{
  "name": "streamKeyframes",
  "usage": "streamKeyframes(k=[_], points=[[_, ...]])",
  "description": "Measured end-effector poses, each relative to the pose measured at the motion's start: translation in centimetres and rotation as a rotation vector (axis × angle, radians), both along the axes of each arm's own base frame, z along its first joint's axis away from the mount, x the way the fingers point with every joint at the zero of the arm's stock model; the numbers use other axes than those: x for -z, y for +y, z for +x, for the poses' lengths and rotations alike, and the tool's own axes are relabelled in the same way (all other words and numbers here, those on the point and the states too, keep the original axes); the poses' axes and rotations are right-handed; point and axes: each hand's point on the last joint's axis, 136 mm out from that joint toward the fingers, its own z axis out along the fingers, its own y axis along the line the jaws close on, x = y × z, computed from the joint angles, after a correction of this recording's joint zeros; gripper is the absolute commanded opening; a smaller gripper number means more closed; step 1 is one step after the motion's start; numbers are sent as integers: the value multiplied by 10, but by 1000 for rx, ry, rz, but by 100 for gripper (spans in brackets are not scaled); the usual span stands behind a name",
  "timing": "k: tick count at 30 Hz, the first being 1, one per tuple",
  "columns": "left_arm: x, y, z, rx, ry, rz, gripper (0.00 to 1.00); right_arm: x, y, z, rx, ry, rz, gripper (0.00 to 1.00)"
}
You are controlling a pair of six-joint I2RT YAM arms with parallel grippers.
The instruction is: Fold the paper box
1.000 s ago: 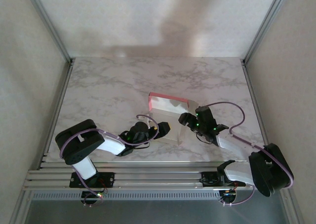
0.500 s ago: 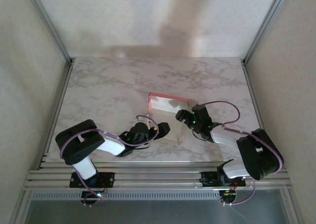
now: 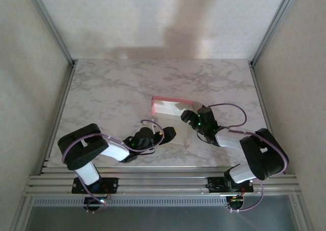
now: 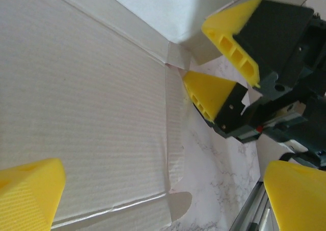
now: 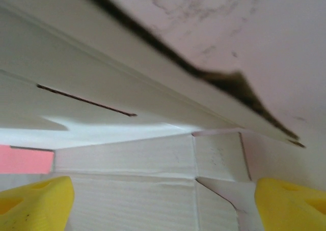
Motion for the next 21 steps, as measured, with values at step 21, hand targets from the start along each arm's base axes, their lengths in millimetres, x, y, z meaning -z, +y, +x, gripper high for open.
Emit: streamKeyframes(k=[21], points=[[-1, -2, -1, -24, 18, -39, 100, -10, 12, 17, -31, -108, 31, 73]])
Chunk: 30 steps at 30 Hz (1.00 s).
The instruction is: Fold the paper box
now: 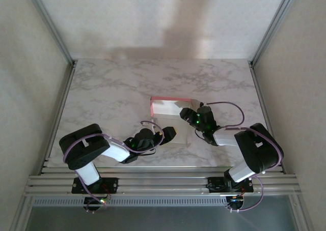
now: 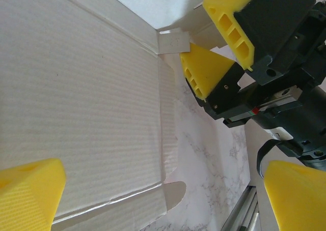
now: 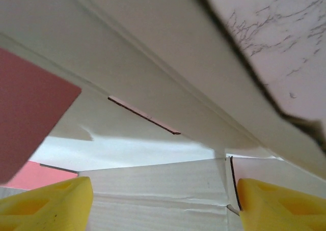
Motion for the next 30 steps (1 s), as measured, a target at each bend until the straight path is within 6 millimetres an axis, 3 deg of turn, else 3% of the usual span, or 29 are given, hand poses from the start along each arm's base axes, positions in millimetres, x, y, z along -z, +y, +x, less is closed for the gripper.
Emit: streamKeyframes(k=[24, 30], points=[[0, -2, -3, 8, -1, 1, 100, 4, 23, -4, -63, -37, -46, 66], [0, -2, -3, 9, -3, 4, 100, 6, 18, -6, -58, -30, -90, 63]])
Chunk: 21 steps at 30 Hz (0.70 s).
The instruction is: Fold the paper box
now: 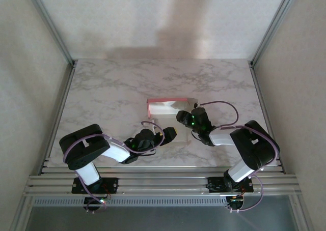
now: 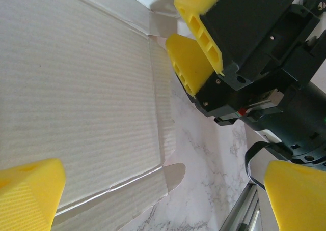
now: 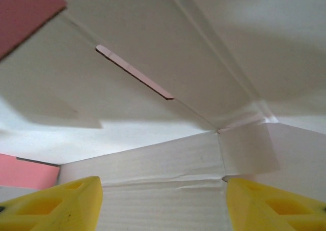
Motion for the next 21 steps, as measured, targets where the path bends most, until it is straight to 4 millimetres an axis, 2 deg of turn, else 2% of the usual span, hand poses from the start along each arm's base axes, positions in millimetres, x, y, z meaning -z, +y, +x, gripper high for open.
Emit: streamKeyframes(k=[6, 9, 15, 21], points=[[0, 0, 0, 1, 0, -1, 100, -20, -8, -6, -6, -25, -23, 42], [0, 0, 0, 1, 0, -1, 100, -23, -19, -9, 14, -14, -50, 32], [0, 0, -1, 1, 0, 0, 100, -3, -54, -18, 98, 84, -146, 18], [0, -2, -2, 7, 0, 0, 100, 19, -68, -21, 126, 169, -227, 7]])
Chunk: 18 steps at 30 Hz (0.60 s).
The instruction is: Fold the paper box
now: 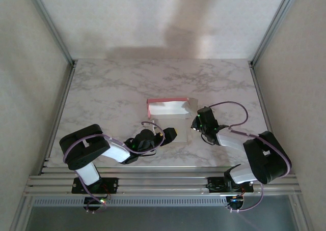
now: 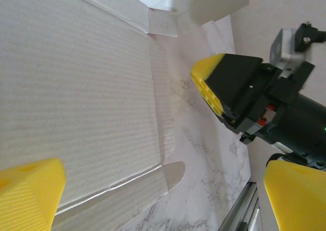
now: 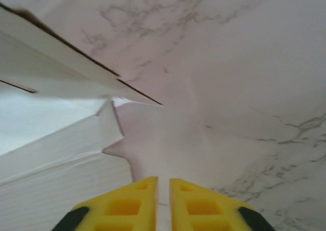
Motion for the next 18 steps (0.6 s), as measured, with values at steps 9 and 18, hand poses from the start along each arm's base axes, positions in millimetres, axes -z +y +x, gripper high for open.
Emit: streamKeyframes(k=[9, 18], points=[[0, -1, -2, 5, 0, 0, 100, 8, 5, 16, 11, 13, -23, 0], [0, -1, -2, 6, 0, 0, 99, 10, 7, 31, 38, -5, -36, 0]])
